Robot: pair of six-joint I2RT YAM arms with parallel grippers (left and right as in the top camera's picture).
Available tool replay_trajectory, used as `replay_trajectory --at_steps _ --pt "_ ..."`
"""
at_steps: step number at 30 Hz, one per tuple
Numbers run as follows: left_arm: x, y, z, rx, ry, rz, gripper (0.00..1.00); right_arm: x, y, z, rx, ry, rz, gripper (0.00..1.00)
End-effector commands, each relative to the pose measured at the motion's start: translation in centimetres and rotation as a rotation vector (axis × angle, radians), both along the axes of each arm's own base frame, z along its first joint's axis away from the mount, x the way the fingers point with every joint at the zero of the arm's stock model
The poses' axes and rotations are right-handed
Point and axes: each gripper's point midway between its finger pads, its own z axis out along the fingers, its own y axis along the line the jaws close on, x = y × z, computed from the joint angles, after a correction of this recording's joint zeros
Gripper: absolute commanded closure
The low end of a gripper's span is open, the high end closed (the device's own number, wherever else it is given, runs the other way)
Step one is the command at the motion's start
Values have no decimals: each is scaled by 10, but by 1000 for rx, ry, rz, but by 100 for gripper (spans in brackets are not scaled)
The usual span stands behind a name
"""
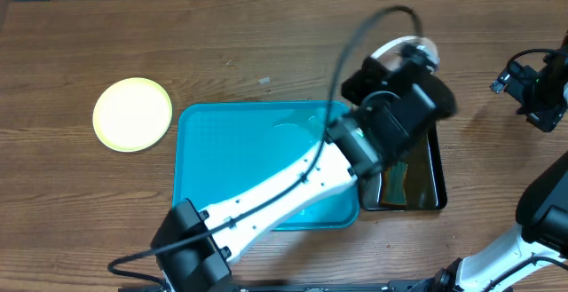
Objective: Clean dirty plates on tray and stack at the side
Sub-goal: 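Carry the white plate left and stack it on the yellow plate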
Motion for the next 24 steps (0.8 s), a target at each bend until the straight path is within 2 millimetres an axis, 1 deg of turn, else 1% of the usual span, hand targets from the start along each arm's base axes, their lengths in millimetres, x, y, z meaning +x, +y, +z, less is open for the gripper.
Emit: replay_trajectory --at_steps 1,6,8,11,13,15,16,19,21,22,24 --pt "-6 9 35 211 -122 79 96 6 -2 8 -5 -29 -4 0" --pt "-15 2 68 244 -217 104 96 6 -2 8 -5 -29 -4 0" --pt "-16 1 75 234 -237 114 96 6 -2 8 -5 -29 -4 0" --pt "-16 0 78 178 -250 122 96 6 -2 8 -5 -29 -4 0" --pt "-16 1 71 111 -241 137 96 6 -2 8 -5 -29 -4 0" --pt "-18 3 54 13 -209 153 96 6 -2 8 -5 -29 -4 0" --pt "-19 1 41 -18 -174 138 96 6 -2 8 -5 -29 -4 0" --pt "-30 -14 -20 -80 71 2 96 6 -2 8 -5 -29 -4 0" --pt "-40 -20 -56 -177 250 -33 96 6 -2 8 -5 -29 -4 0" --pt "-42 -19 -70 -240 324 -19 96 6 -2 8 -5 -29 -4 0" --pt "-41 -13 -85 -332 421 21 96 6 -2 8 -5 -29 -4 0"
